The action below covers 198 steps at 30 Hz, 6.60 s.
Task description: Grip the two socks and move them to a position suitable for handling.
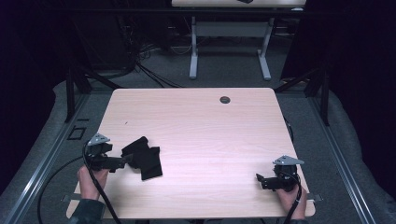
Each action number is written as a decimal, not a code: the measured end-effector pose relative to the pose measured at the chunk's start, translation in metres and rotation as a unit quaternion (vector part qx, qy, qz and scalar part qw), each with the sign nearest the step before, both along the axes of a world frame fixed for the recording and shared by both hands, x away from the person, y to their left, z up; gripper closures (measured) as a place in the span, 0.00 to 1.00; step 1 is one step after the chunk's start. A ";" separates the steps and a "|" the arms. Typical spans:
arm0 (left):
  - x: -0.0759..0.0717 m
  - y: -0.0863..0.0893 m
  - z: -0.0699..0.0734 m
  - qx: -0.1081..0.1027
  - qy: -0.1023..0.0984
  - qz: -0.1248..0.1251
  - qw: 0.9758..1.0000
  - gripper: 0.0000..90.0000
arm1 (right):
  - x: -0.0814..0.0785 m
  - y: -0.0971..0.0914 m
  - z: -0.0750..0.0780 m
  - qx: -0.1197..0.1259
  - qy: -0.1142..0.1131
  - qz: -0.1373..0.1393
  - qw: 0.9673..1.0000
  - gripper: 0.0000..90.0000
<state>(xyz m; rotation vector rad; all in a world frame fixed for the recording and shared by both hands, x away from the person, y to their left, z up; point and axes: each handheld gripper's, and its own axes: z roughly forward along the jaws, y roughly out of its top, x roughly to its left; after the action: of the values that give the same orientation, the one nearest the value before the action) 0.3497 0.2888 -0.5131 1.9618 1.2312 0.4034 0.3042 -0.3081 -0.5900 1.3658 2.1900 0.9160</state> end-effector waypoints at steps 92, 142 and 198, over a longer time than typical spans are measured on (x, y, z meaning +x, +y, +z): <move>-0.020 -0.161 0.078 0.032 -0.028 -0.179 0.983 0.96 | 0.000 0.000 0.000 0.002 -0.001 -0.001 1.000 0.00; -0.032 -0.176 -0.049 -0.012 0.101 -0.121 0.987 0.32 | -0.019 0.118 0.037 0.041 0.014 0.165 0.985 0.26; -0.034 -0.173 -0.028 0.076 0.082 -0.191 0.975 0.76 | -0.028 0.100 0.056 0.061 0.016 0.178 0.982 0.84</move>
<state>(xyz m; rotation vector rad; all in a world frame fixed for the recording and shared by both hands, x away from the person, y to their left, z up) 0.3157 0.1155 -0.5412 2.3420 0.9098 0.1436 0.2765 -0.2085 -0.5344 1.0602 2.4872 1.1791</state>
